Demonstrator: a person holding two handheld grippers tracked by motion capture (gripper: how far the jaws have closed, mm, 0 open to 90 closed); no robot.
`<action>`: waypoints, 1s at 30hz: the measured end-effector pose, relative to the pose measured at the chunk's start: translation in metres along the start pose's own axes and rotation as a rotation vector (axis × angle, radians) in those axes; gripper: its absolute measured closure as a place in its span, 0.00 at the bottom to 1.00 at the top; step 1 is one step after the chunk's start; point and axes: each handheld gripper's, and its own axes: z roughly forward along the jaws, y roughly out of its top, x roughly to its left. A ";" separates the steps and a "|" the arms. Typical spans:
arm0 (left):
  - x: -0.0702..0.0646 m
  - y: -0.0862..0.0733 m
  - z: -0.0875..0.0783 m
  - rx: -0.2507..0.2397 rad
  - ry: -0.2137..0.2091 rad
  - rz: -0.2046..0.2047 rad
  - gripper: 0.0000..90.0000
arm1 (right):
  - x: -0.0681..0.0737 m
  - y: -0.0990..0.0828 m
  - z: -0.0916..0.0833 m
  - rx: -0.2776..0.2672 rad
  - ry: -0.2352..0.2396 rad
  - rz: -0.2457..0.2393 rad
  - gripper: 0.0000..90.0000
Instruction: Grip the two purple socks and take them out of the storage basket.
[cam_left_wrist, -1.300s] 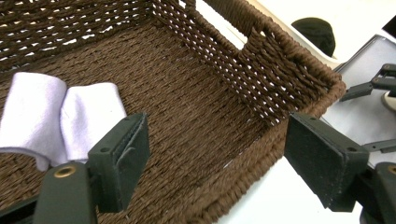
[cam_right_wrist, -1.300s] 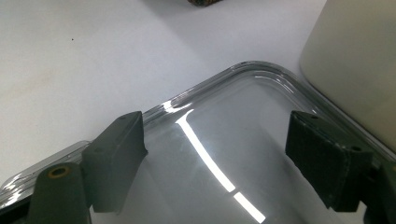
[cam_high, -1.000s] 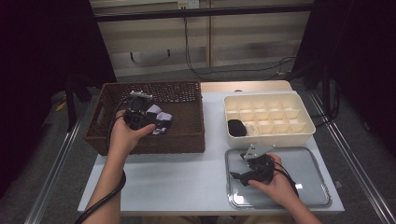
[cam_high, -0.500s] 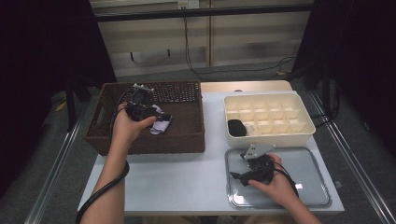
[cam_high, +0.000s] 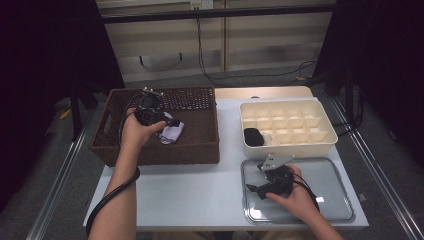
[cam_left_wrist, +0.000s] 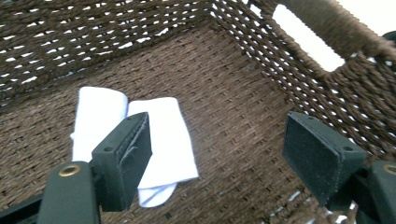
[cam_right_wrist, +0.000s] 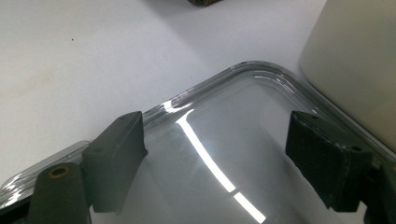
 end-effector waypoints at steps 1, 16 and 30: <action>0.001 0.000 0.002 0.000 0.003 -0.003 0.27 | 0.000 0.000 0.000 0.000 -0.001 -0.001 0.22; 0.009 0.002 0.028 0.083 0.015 0.005 0.31 | 0.000 0.000 0.000 -0.001 0.001 0.000 0.21; 0.023 -0.006 0.064 0.135 0.028 -0.006 0.40 | 0.000 0.000 0.000 -0.003 0.002 0.001 0.21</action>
